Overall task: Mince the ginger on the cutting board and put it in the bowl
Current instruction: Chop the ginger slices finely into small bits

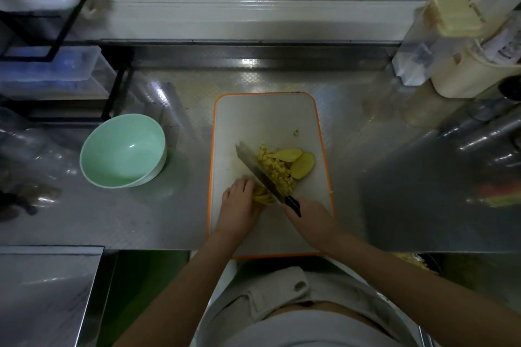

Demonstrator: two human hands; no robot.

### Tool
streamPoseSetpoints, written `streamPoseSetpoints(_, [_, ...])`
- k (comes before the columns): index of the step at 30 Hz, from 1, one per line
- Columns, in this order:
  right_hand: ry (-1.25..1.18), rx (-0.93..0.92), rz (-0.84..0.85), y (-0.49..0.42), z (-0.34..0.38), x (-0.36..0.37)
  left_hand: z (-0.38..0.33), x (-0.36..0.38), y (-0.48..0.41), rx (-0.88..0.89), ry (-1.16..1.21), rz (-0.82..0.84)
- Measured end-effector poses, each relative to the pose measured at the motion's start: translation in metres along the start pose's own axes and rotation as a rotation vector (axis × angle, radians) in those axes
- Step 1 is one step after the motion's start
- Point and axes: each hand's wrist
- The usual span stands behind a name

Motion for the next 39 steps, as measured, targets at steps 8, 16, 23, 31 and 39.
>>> streamPoseSetpoints(8, [-0.038, -0.010, -0.090, -0.002, 0.003, -0.008, -0.013, -0.004, -0.006, -0.090, -0.025, -0.068])
streamPoseSetpoints(16, [-0.052, 0.012, -0.126, -0.006, 0.000, -0.009, -0.032, -0.004, -0.036, -0.146, -0.186, 0.050])
streamPoseSetpoints(23, [-0.038, -0.007, -0.119, -0.005, 0.000, -0.008, -0.044, -0.002, -0.041, -0.126, -0.226, 0.098])
streamPoseSetpoints(31, [-0.124, -0.046, -0.161, -0.006, 0.001, -0.010, -0.035, -0.014, -0.026, 0.003, -0.041, -0.216])
streamPoseSetpoints(39, [-0.073, -0.021, -0.086, -0.004, -0.002, -0.008, -0.014, -0.016, -0.014, 0.152, -0.175, -0.023])
Point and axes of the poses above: each hand's wrist, its own y-axis away from the middle knuckle, its own x-axis out of the palm, z = x × y, and after that the axes turned 4 degrees about x, right-handed
